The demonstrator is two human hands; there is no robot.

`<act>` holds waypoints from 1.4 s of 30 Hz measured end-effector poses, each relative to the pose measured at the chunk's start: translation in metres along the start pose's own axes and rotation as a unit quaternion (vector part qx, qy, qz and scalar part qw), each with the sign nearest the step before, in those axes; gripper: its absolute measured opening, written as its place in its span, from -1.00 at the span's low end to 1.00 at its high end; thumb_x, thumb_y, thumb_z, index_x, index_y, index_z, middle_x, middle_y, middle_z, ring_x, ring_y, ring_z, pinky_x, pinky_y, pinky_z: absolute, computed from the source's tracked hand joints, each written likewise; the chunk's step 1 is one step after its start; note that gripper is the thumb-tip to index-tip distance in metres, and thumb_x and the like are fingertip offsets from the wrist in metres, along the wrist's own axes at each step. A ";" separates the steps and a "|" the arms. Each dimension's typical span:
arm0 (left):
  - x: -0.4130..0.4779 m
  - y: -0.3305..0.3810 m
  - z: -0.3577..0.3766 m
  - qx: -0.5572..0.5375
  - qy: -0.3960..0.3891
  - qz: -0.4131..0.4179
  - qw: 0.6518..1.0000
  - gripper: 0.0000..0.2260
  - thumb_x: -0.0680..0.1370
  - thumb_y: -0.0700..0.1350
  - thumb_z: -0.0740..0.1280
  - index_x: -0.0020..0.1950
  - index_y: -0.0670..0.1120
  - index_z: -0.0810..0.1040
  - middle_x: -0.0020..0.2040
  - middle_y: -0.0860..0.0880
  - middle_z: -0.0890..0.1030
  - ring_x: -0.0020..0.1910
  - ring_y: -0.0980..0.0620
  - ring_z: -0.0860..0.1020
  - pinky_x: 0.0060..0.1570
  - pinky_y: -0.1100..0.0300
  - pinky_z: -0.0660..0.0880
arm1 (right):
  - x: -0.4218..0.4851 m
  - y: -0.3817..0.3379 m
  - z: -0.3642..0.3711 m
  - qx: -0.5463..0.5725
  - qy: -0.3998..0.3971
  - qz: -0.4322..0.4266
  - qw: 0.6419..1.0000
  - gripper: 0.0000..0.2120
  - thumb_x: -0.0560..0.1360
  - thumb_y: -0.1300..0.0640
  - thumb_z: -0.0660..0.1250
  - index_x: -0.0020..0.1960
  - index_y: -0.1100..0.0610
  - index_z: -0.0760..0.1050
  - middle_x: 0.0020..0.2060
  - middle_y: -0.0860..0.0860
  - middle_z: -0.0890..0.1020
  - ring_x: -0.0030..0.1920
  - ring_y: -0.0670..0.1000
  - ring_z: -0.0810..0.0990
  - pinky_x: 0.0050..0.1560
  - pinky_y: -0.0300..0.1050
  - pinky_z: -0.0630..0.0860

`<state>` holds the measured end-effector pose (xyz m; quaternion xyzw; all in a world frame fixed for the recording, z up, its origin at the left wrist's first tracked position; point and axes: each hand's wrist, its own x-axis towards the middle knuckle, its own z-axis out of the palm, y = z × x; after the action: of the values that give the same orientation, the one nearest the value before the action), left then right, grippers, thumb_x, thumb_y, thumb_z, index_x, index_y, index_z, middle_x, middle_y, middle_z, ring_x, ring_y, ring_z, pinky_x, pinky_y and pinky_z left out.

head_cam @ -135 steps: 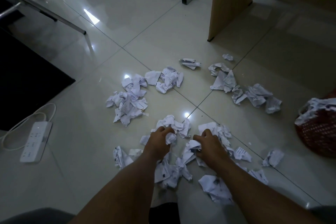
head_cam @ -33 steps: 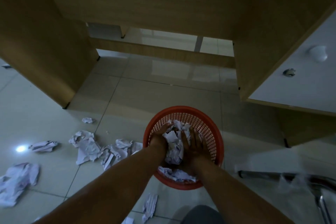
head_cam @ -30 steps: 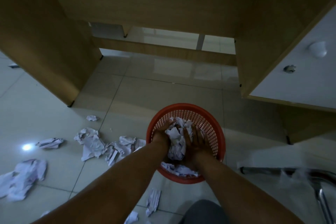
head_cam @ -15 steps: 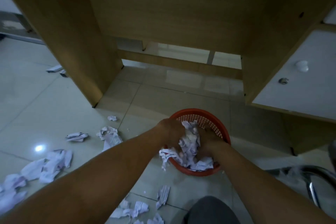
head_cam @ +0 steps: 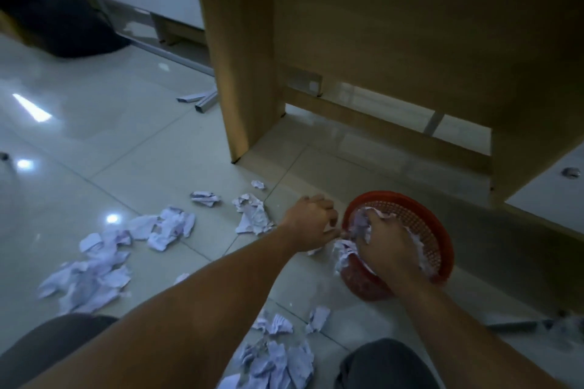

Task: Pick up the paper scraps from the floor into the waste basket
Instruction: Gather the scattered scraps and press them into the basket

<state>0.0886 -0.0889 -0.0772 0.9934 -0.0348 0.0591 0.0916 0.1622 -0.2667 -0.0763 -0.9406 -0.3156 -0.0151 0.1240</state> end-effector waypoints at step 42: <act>-0.195 -0.120 0.181 -0.048 -0.172 -0.454 0.873 -0.07 0.25 0.60 0.12 0.39 0.41 -0.40 0.55 -0.10 -0.26 0.47 -0.28 -0.02 0.27 -0.22 0.24 | 0.102 -0.178 0.267 0.019 -0.284 -0.014 0.959 -0.03 0.22 -0.55 0.27 0.41 -0.48 -0.28 0.51 0.00 -0.37 0.44 0.46 -0.34 0.30 0.49 0.15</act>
<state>-0.0751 0.0065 -0.2997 0.8888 0.4017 -0.1629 0.1486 0.1240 -0.0048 -0.2848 -0.8990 -0.3516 0.2570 0.0472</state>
